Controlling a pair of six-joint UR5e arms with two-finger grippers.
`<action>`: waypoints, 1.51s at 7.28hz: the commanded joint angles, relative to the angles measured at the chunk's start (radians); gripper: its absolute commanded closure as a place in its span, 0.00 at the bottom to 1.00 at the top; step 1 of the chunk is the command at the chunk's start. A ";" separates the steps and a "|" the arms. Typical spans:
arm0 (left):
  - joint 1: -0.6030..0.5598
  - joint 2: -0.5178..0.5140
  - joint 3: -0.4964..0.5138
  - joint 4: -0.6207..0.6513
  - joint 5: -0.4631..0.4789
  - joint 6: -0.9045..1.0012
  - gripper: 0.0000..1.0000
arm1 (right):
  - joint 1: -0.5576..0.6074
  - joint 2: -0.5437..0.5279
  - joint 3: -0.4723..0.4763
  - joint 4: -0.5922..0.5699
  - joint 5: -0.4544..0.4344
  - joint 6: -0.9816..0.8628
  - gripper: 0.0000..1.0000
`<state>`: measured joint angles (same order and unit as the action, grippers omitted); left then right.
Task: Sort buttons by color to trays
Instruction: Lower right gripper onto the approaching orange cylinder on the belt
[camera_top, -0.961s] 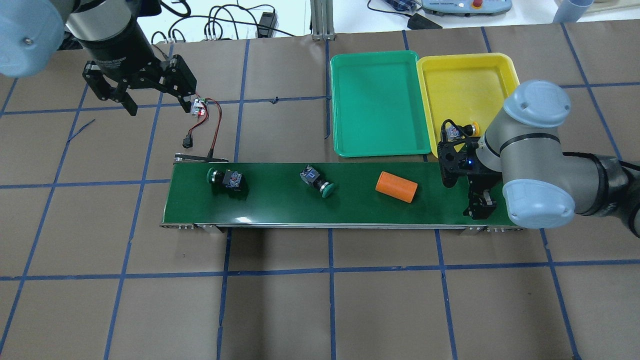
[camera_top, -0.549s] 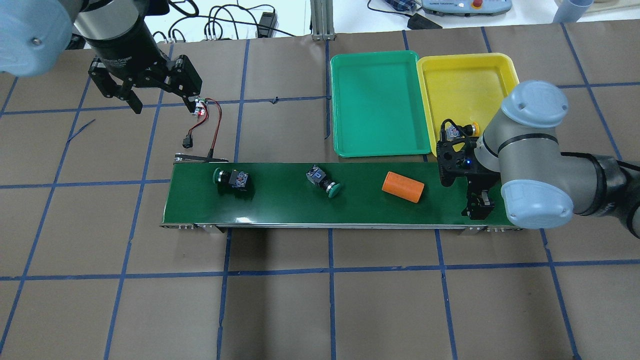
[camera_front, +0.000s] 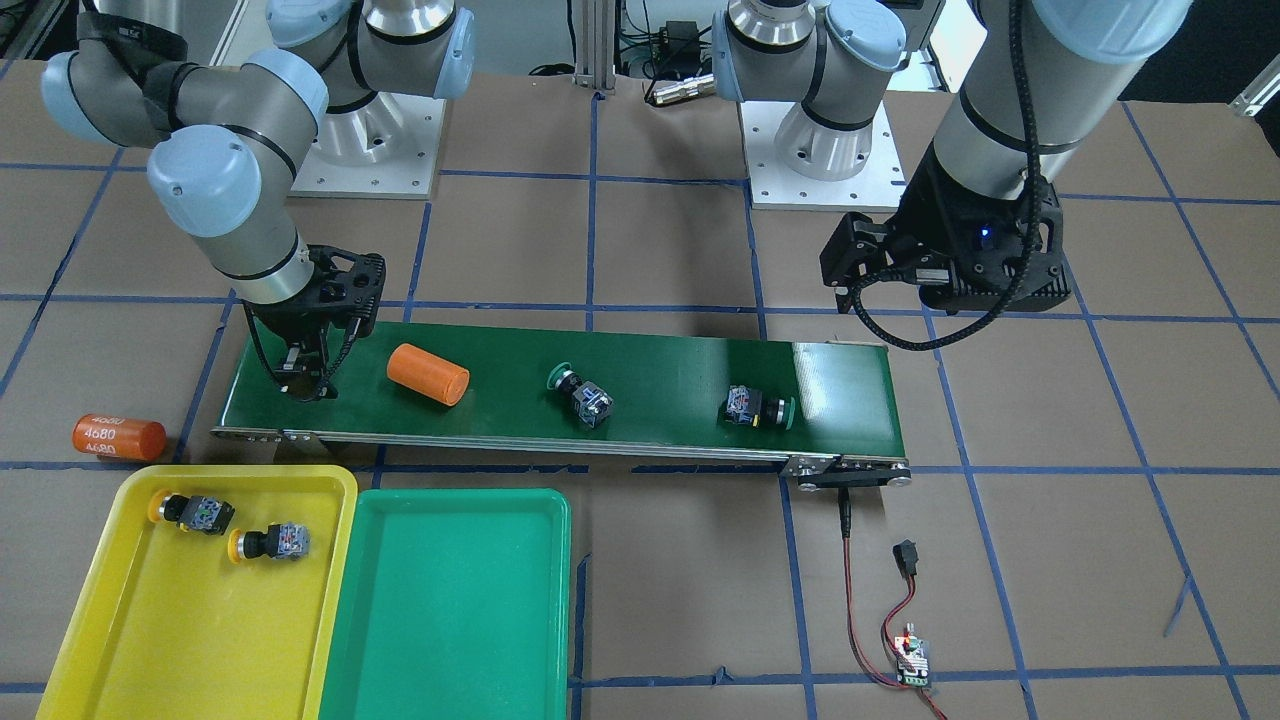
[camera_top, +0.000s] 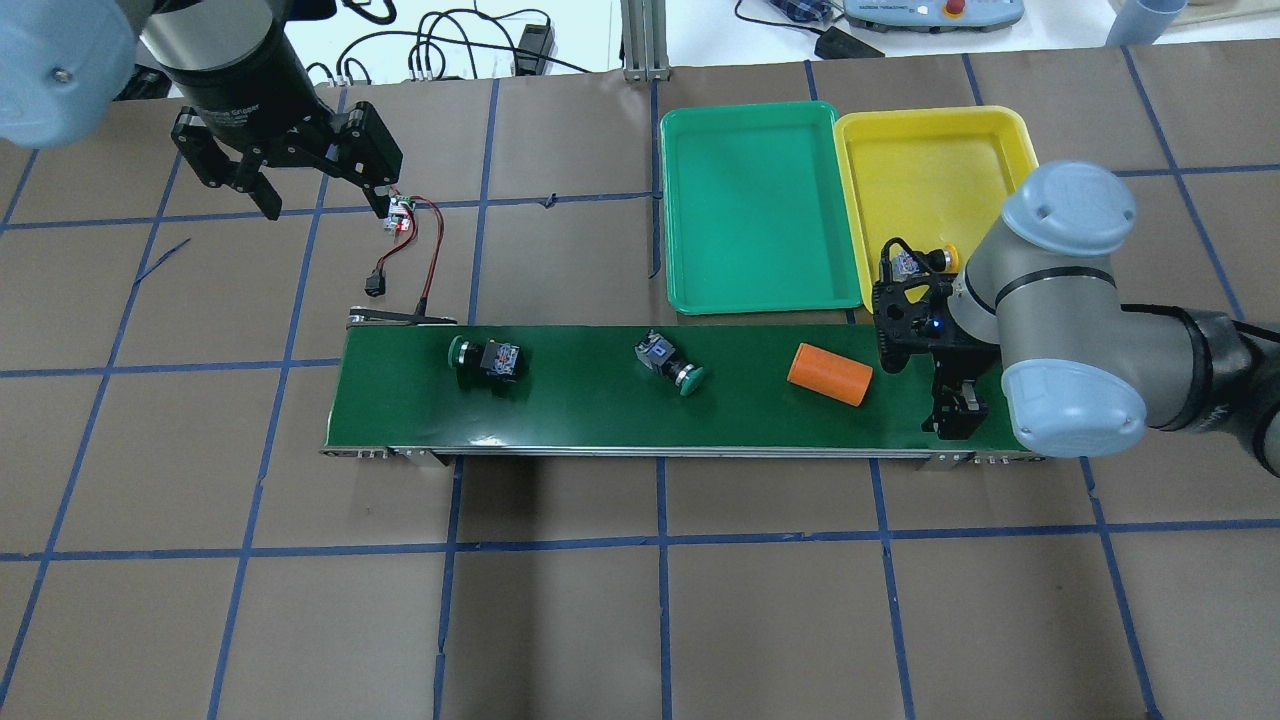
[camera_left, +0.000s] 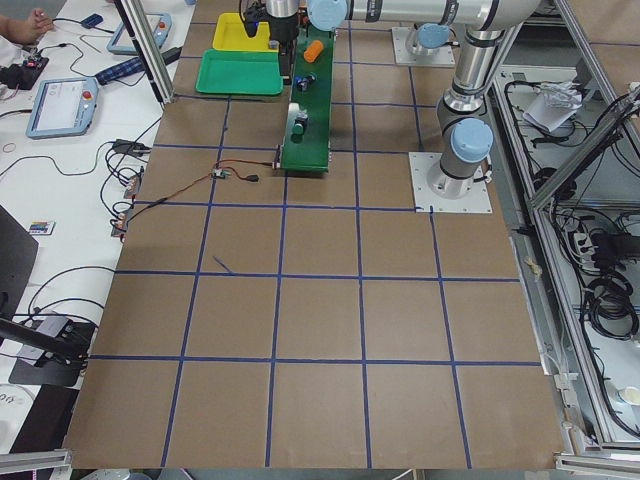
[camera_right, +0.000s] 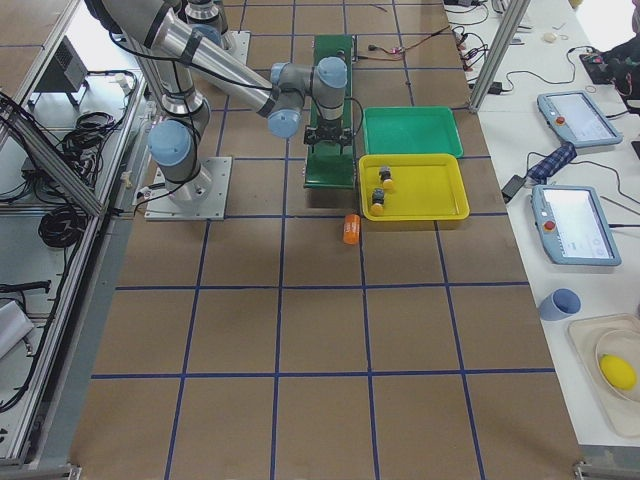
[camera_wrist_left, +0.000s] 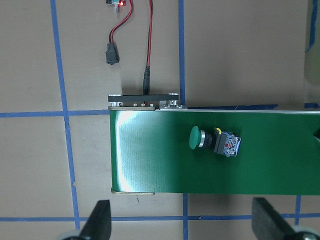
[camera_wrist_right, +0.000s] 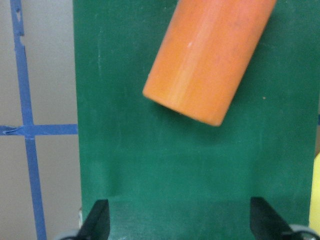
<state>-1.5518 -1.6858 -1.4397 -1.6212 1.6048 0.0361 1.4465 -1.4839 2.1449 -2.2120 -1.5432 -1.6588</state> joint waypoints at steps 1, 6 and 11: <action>-0.001 0.000 0.001 0.000 0.000 -0.001 0.00 | 0.000 0.002 0.000 -0.002 0.006 0.005 0.00; -0.001 0.005 -0.004 -0.002 0.006 -0.005 0.00 | 0.000 0.002 0.000 -0.002 0.011 0.066 0.00; -0.001 0.006 -0.005 -0.002 0.004 -0.012 0.00 | 0.000 0.004 0.000 -0.002 0.011 0.065 0.00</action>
<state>-1.5521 -1.6795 -1.4422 -1.6230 1.6090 0.0258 1.4465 -1.4816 2.1445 -2.2135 -1.5330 -1.5939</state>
